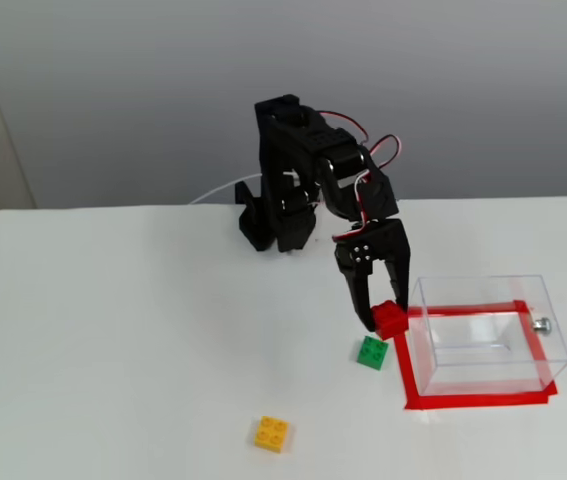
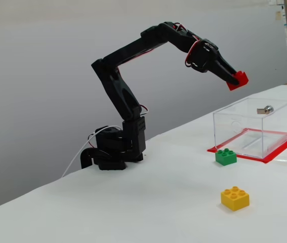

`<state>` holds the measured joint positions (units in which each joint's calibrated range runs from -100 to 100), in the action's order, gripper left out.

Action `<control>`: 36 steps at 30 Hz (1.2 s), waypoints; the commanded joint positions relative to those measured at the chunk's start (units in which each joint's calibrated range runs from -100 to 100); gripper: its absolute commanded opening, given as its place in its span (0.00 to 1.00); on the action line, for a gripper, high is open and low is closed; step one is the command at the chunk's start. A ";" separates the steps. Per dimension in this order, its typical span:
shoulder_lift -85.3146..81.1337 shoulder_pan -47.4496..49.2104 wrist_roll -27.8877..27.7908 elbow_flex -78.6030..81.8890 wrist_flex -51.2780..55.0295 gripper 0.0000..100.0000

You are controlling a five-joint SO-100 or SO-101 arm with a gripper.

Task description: Pick the red lego brick and place it into the transparent box

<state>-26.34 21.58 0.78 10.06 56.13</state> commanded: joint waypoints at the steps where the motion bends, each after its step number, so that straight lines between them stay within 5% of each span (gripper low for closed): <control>1: -1.87 3.74 -0.26 -0.75 0.10 0.03; 15: 5.77 21.64 -0.26 -5.00 -0.08 0.03; 36: 24.01 32.43 -0.26 -20.28 -0.77 0.03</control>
<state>-3.42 53.42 0.78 -6.27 56.04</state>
